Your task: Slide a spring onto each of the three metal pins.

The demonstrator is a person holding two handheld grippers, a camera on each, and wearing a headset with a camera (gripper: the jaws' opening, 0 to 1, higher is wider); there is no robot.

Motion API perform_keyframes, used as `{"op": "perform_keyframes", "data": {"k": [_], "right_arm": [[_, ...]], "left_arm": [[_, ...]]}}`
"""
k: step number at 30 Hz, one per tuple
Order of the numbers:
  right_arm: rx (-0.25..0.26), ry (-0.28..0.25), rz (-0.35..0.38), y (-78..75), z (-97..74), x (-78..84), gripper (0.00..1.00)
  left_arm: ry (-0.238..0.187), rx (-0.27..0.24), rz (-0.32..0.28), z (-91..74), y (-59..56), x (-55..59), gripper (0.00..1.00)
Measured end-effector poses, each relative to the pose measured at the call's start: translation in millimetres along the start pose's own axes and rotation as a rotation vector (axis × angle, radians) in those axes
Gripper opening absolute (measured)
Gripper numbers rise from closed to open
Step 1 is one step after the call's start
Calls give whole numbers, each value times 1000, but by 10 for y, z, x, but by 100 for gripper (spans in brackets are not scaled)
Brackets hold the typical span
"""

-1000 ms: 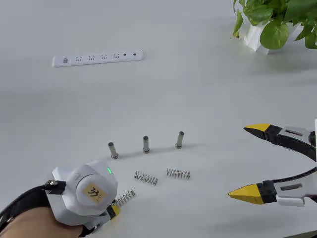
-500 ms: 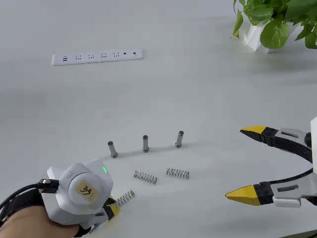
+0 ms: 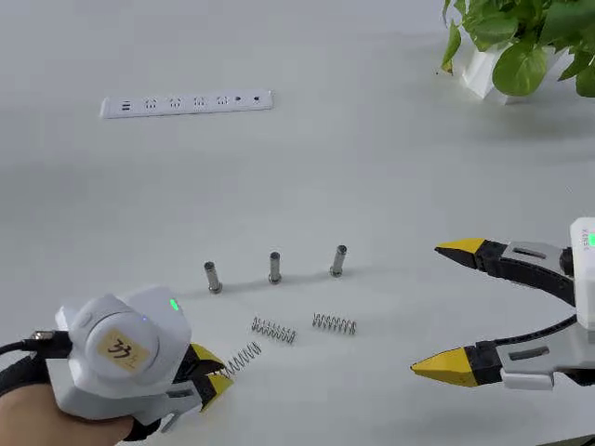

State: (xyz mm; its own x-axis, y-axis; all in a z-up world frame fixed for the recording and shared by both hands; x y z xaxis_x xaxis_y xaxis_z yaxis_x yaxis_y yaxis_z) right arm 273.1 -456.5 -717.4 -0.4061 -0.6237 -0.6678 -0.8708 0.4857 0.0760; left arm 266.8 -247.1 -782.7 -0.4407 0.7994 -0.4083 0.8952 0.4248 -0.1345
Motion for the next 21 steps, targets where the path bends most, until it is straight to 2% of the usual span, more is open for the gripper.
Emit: {"op": "perform_keyframes", "data": {"k": [4, 7, 11, 13, 18, 21], "right_arm": [[-43, -11, -6, 87, 41, -105, 75], [-80, -14, -8, 163, 101, -202, 71], [-129, -28, -10, 260, 169, -327, 63], [-152, -34, -13, 307, 205, -391, 60], [-198, -59, -10, 389, 257, -550, 52], [-232, -88, 4, 428, 267, -648, 47]], "left_arm": [[-34, 14, 11, -80, -42, -57, 7], [-83, 35, 33, -162, -108, -158, 6], [-119, 49, 42, -230, -161, -250, 6], [-156, 64, 63, -270, -205, -326, 6], [-194, 80, 75, -340, -259, -435, 6], [-232, 102, 83, -389, -299, -503, 6]]}}
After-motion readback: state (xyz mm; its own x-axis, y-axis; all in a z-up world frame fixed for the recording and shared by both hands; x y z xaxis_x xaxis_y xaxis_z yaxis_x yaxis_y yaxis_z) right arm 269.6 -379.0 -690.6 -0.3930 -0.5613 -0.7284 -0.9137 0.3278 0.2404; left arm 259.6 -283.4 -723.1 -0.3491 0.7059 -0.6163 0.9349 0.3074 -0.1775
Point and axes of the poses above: the centre of the closed fingertips' face, and the gripper's own axes: z roughly forward along the fingers, y roughly to its left, x roughly out of its underside, the point moved 3 cm from there along -z, roughly backward along the fingers, and after that the axes turned 15 degrees about y, right-handed, at the moved point
